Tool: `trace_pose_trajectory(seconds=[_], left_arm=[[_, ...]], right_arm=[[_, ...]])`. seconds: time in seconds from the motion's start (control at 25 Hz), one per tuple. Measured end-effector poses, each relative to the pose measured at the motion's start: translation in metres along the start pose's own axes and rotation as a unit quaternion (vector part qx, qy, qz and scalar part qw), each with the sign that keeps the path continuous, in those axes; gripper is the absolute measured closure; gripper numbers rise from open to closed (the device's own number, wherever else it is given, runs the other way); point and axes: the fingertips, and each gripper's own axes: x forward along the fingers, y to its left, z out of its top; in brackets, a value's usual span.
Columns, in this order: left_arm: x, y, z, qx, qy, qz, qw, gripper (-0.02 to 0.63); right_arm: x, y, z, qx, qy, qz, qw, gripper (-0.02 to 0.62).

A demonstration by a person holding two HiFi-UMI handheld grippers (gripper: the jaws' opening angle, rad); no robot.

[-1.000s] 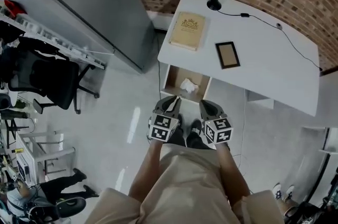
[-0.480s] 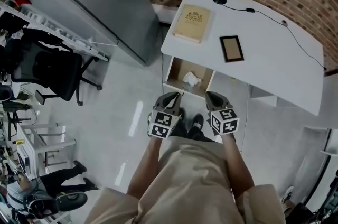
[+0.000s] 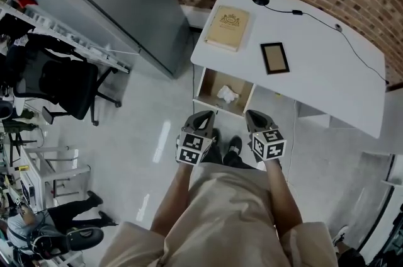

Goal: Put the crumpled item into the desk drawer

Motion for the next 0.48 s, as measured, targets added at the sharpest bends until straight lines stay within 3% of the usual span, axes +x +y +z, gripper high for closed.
trace_pose_trajectory(seconds=[0.48], left_arm=[[-0.003,-0.002,-0.003,-0.017,-0.009,0.017,0.9997,0.591]], right_arm=[[-0.005,0.007,-0.013,-0.021,0.032,0.017,0.999,0.571]])
